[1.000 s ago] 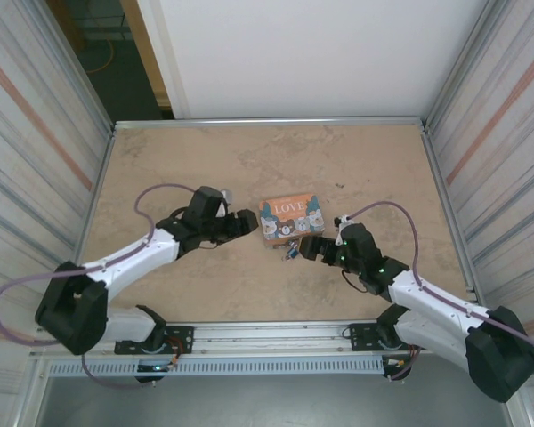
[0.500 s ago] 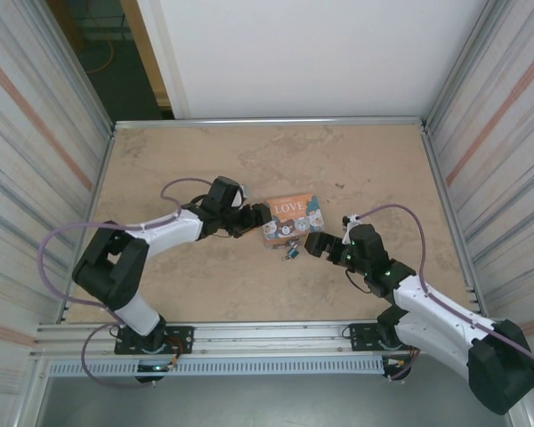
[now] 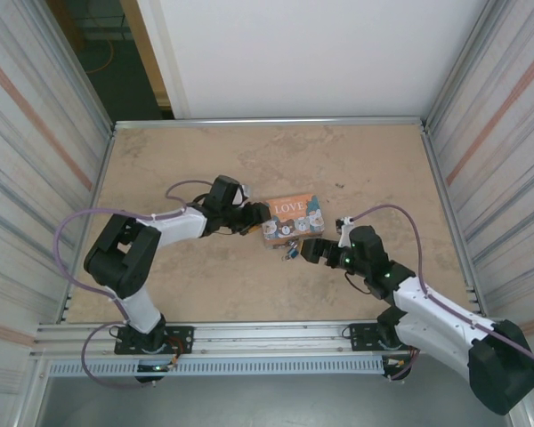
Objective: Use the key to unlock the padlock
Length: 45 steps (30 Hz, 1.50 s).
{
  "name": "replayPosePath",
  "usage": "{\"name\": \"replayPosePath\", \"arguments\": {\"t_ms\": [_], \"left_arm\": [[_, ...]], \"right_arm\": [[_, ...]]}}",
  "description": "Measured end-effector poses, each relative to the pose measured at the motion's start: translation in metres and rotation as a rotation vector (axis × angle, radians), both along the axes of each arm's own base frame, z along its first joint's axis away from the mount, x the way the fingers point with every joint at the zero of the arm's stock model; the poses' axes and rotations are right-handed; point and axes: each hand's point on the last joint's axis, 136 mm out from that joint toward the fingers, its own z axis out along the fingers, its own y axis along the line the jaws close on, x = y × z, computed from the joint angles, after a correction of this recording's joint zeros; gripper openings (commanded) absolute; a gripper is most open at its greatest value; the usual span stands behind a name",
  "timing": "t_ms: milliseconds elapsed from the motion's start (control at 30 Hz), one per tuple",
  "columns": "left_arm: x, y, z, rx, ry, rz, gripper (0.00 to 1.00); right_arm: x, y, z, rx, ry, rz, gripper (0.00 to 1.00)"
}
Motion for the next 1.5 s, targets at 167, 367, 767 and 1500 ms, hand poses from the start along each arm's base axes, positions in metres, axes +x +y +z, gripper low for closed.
{"name": "replayPosePath", "arguments": {"t_ms": [167, 367, 767, 1500], "left_arm": [[-0.006, -0.002, 0.001, -0.028, -0.013, 0.01, 0.4], [-0.02, -0.001, 0.002, -0.03, -0.012, 0.024, 0.39], [-0.026, 0.0, 0.002, -0.023, -0.014, 0.045, 0.38], [-0.026, 0.0, 0.002, -0.02, -0.007, 0.041, 0.38]], "right_arm": [[0.001, 0.009, -0.003, 0.005, -0.022, 0.04, 0.99], [-0.003, 0.026, -0.015, -0.018, -0.033, 0.134, 1.0], [-0.001, 0.036, -0.037, -0.095, -0.077, 0.203, 0.92], [0.016, 0.042, -0.058, -0.133, -0.149, 0.243, 0.86]]}}
